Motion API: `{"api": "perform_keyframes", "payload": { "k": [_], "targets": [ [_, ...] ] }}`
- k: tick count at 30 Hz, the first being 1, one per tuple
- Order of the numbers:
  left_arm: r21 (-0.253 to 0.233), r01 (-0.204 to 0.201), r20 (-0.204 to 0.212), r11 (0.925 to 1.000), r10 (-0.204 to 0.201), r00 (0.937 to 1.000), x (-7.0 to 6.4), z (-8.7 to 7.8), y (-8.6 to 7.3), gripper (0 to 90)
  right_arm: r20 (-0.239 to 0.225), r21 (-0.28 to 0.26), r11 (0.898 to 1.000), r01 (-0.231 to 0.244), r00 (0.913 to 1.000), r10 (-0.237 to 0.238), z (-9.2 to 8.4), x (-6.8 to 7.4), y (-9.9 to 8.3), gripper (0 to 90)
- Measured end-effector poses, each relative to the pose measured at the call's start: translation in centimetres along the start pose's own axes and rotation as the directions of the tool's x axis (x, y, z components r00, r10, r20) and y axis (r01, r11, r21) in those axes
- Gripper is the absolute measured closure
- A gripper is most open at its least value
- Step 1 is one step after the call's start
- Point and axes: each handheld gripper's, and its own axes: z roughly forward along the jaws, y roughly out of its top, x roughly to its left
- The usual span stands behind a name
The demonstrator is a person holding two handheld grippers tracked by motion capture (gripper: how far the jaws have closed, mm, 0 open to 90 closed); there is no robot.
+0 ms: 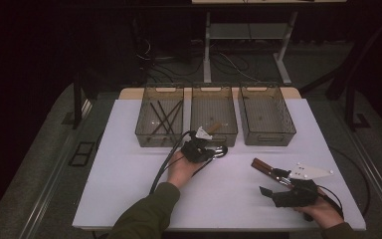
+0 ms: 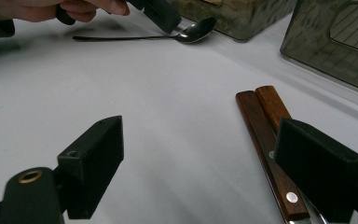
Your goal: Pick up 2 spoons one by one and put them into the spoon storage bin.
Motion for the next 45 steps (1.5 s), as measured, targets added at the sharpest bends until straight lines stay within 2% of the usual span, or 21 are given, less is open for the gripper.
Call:
{"api": "perform_keyframes", "payload": {
  "k": [5,12,17,24,25,26,31,34,38,41,43,45],
  "targets": [
    [-0.001,0.007,0.012,1.0000,-0.007,0.9999,-0.1,0.0,0.0,90.0,-0.001,0.001,1.000,-0.001,1.0000,0.001,0.0,0.0,0.0,15.4],
    [0.004,-0.015,0.055,0.9999,0.015,0.9984,-0.7,0.2,0.0,90.0,-0.002,0.002,1.000,0.001,1.0000,-0.001,0.1,0.0,0.0,15.5],
    [0.008,-0.039,0.101,0.9992,0.038,0.9942,-1.4,0.4,0.0,90.0,-0.002,0.001,1.000,0.001,1.0000,-0.001,0.1,0.0,0.0,15.5],
    [0.019,-0.072,0.169,0.9972,0.067,0.9833,-2.2,0.5,0.0,90.0,-0.010,-0.001,1.000,-0.002,1.0000,0.002,0.0,0.1,0.0,15.5],
    [0.020,-0.056,0.175,0.9982,0.052,0.9832,-2.4,0.5,-0.1,90.0,-0.008,-0.004,1.000,-0.001,1.0000,0.001,0.0,0.0,0.0,15.4],
    [0.020,-0.067,0.179,0.9975,0.062,0.9819,-2.5,0.5,-0.1,90.0,-0.007,-0.003,1.000,-0.007,1.0000,0.007,0.0,0.0,0.1,15.4],
    [0.014,-0.064,0.178,0.9979,0.060,0.9822,-2.4,0.4,-0.2,89.7,0.003,-0.005,1.000,-0.031,0.9995,0.031,-0.1,-0.1,0.1,15.5],
    [-0.017,-0.064,0.173,0.9978,0.066,0.9826,-2.2,-0.6,-0.2,84.9,-0.007,0.008,0.999,-0.033,0.9994,0.033,0.0,0.0,0.2,15.5],
    [-0.069,-0.060,0.198,0.9959,0.072,0.9776,-2.0,-2.8,-0.8,74.2,-0.031,0.046,0.998,-0.046,0.9984,0.048,0.1,0.1,0.5,15.5],
    [-0.115,-0.028,0.211,0.9930,0.052,0.9760,-1.3,-4.4,-1.7,67.8,-0.032,0.050,0.996,-0.072,0.9968,0.073,0.1,0.1,0.9,15.5],
    [-0.132,-0.018,0.210,0.9911,0.046,0.9765,-1.1,-5.2,-2.5,62.3,-0.032,0.051,0.997,-0.064,0.9973,0.066,0.0,0.2,1.2,15.4],
    [-0.141,-0.025,0.214,0.9897,0.055,0.9754,-1.0,-5.9,-3.4,56.3,-0.034,0.054,0.997,-0.051,0.9980,0.053,-0.1,0.3,1.4,15.4]
  ]
}}
